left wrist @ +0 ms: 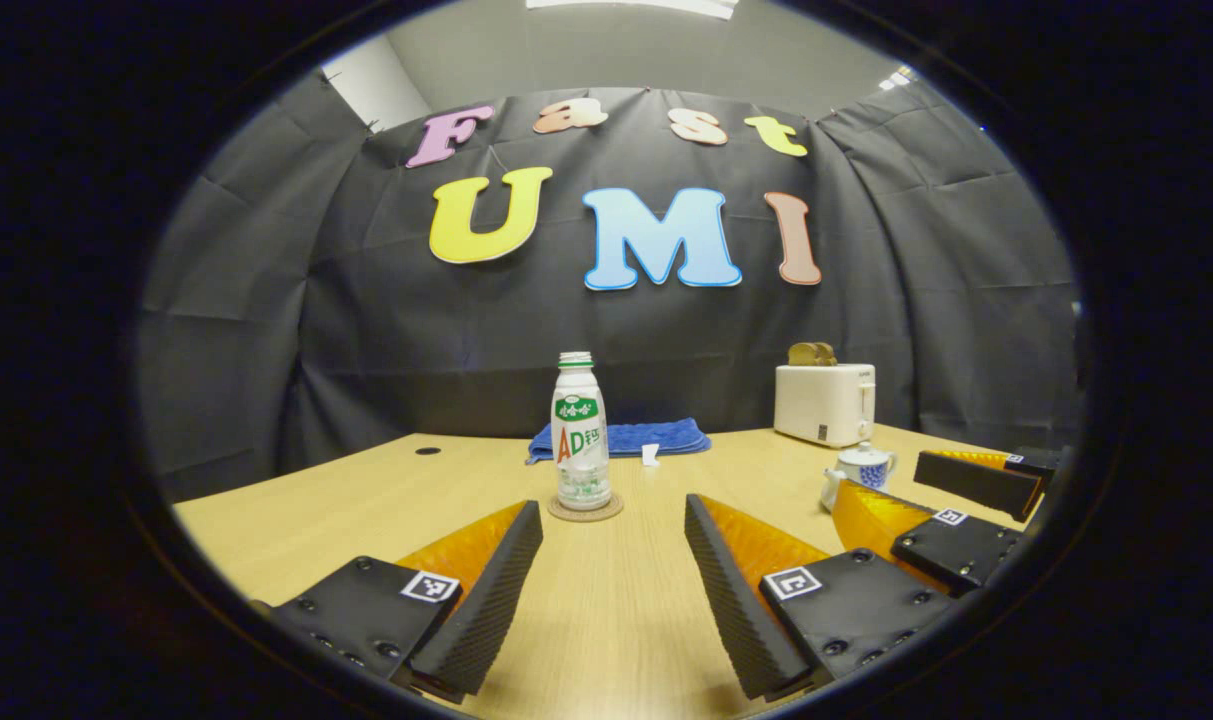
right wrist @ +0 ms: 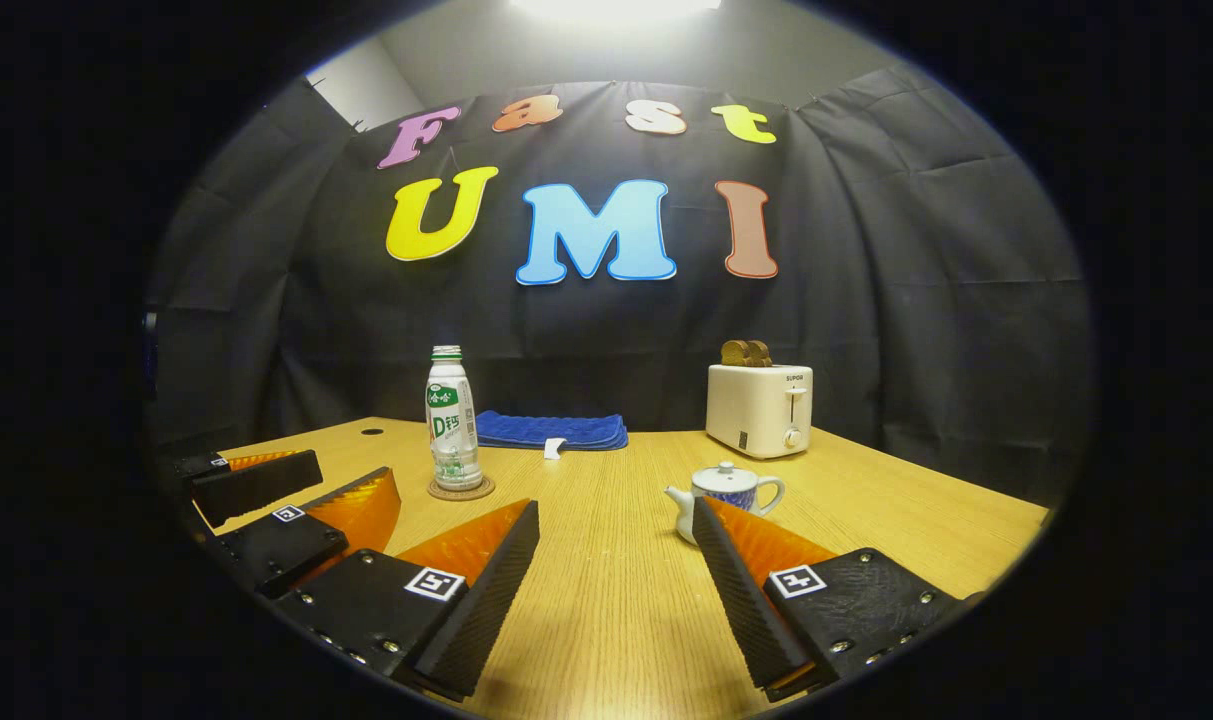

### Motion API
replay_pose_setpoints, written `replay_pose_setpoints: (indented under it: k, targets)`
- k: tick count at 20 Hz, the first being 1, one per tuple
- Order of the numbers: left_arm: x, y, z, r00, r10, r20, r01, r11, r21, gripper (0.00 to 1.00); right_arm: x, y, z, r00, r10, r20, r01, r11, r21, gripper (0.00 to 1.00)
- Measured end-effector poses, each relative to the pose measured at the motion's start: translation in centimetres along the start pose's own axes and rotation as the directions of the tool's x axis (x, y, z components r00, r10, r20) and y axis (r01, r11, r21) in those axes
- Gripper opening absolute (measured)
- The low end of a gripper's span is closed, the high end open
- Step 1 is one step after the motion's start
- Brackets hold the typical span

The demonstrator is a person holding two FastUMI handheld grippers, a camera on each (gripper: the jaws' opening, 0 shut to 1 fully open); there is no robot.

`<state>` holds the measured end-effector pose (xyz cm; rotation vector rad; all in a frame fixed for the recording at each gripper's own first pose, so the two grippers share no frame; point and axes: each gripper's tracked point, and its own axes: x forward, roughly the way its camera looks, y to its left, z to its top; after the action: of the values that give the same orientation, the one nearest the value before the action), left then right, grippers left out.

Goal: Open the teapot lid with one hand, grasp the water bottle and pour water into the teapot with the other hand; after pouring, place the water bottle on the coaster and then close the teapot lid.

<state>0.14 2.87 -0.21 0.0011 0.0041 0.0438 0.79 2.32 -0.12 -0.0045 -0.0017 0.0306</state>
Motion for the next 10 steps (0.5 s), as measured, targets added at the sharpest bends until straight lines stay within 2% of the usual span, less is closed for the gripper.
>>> replay_pose_setpoints:
  k: [10]
  targets:
    - [0.00,-0.01,-0.05,1.000,0.000,-0.001,0.000,1.000,0.000,0.99,0.00,0.01,0.01,1.000,0.000,0.000,0.000,1.000,0.000,0.95]
